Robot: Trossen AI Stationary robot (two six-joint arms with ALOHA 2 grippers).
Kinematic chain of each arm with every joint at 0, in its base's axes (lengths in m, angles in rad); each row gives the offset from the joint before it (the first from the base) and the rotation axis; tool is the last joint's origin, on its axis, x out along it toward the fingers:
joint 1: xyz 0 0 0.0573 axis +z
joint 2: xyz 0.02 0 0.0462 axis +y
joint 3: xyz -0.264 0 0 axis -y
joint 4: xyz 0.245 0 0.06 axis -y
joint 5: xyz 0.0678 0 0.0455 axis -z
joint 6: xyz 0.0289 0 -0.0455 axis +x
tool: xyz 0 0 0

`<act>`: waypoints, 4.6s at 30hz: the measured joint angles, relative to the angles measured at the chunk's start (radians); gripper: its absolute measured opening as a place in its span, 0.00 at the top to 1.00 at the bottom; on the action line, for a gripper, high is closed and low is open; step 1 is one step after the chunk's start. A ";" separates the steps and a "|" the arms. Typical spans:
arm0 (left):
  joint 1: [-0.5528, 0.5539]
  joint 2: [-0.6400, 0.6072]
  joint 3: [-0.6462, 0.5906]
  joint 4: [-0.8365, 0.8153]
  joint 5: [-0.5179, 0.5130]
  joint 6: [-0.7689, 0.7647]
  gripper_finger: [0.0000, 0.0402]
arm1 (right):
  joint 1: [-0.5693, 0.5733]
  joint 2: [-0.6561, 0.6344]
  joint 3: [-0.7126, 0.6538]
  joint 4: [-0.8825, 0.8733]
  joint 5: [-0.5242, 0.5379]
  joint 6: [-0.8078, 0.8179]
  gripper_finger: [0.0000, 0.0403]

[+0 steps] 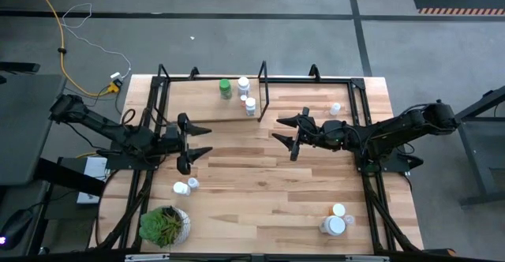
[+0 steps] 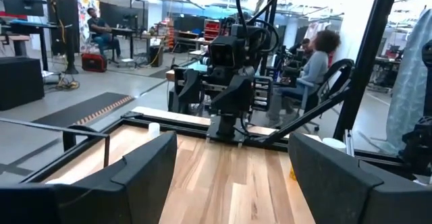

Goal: Pick and place medicine bottles onto shelf by color
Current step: Put the small white pill bottle on the shelf

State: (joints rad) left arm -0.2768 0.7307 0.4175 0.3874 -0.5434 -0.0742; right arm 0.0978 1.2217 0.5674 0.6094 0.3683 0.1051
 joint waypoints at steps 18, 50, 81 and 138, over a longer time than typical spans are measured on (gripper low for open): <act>0.000 0.000 0.000 -0.001 0.000 0.026 0.31 | 0.000 0.000 0.000 0.000 0.000 0.011 0.37; 0.000 0.000 0.000 -0.009 0.001 0.026 0.31 | -0.296 0.000 0.086 -1.592 0.378 1.273 0.37; 0.000 0.000 0.000 -0.009 0.001 0.025 0.31 | -0.621 0.001 -0.145 -1.019 0.457 1.149 0.37; 0.000 0.000 0.000 -0.008 0.002 0.025 0.31 | -0.596 -0.090 -0.145 -0.956 0.329 0.750 0.69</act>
State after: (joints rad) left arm -0.2766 0.7310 0.4175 0.3790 -0.5419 -0.0494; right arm -0.4984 1.1314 0.4229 -0.3462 0.6977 0.8552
